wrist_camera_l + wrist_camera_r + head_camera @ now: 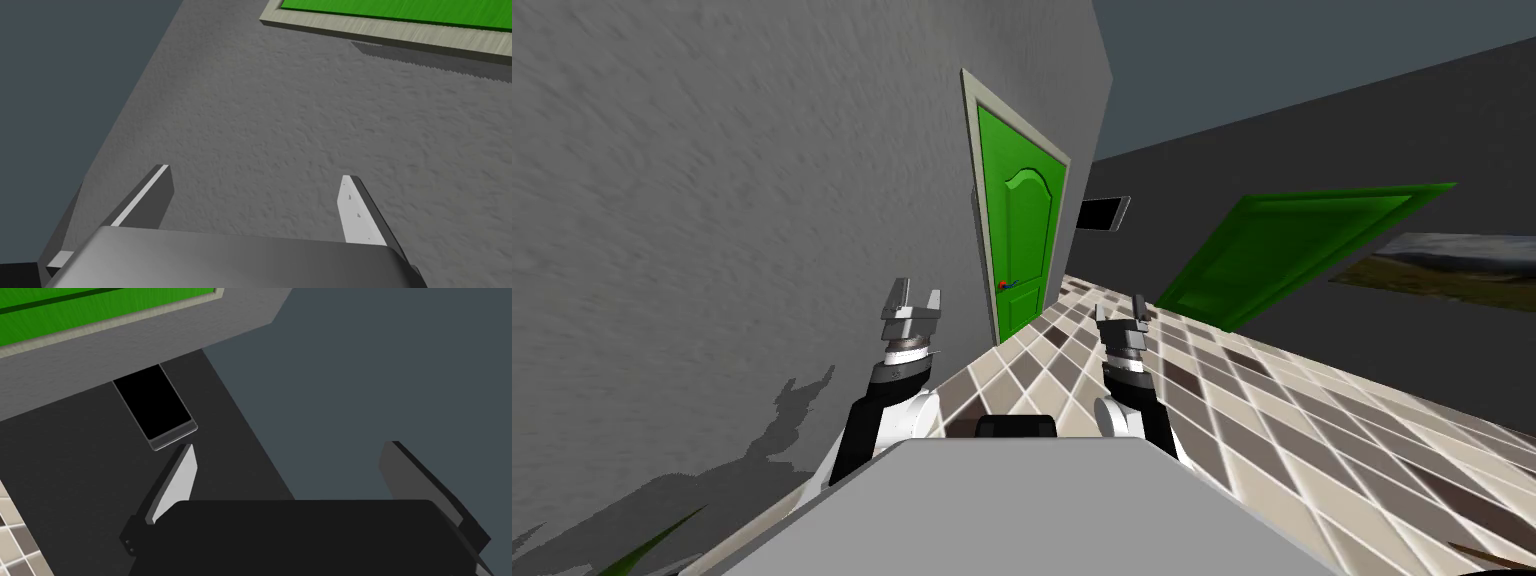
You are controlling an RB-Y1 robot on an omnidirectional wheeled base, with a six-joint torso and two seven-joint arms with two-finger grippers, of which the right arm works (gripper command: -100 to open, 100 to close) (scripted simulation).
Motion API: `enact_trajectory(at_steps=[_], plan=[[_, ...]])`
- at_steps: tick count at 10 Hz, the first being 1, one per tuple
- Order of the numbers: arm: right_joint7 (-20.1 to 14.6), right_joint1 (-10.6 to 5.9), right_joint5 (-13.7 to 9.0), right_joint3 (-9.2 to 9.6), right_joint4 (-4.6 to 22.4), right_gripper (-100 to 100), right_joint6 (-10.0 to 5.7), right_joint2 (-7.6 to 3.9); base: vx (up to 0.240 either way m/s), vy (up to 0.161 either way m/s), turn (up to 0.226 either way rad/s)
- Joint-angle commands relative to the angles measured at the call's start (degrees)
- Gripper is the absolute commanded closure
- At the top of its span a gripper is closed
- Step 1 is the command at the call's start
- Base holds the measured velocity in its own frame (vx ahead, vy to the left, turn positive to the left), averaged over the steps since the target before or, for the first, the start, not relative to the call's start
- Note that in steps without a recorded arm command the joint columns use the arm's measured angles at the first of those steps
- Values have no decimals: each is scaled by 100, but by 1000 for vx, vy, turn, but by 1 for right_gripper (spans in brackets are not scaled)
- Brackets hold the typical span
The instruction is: Pull the door open
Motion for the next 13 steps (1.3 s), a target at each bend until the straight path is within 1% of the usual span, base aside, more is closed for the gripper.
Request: enact_trajectory(at_steps=[1,4,7,11,12,13], plan=[[12,-109,-9,-18,230,-100,-31,-57,40,-1,170],[28,-267,-21,-44,565,-100,-76,-133,48,-26,126],[52,-486,-39,-80,1029,-100,-138,-230,59,-29,161],[92,-861,-69,-141,1779,-100,-245,-378,71,-35,170],[92,-861,-69,-141,1824,-100,-245,-378,51,-35,59],[103,-966,-77,-158,2042,-100,-275,-417,42,-26,140]])
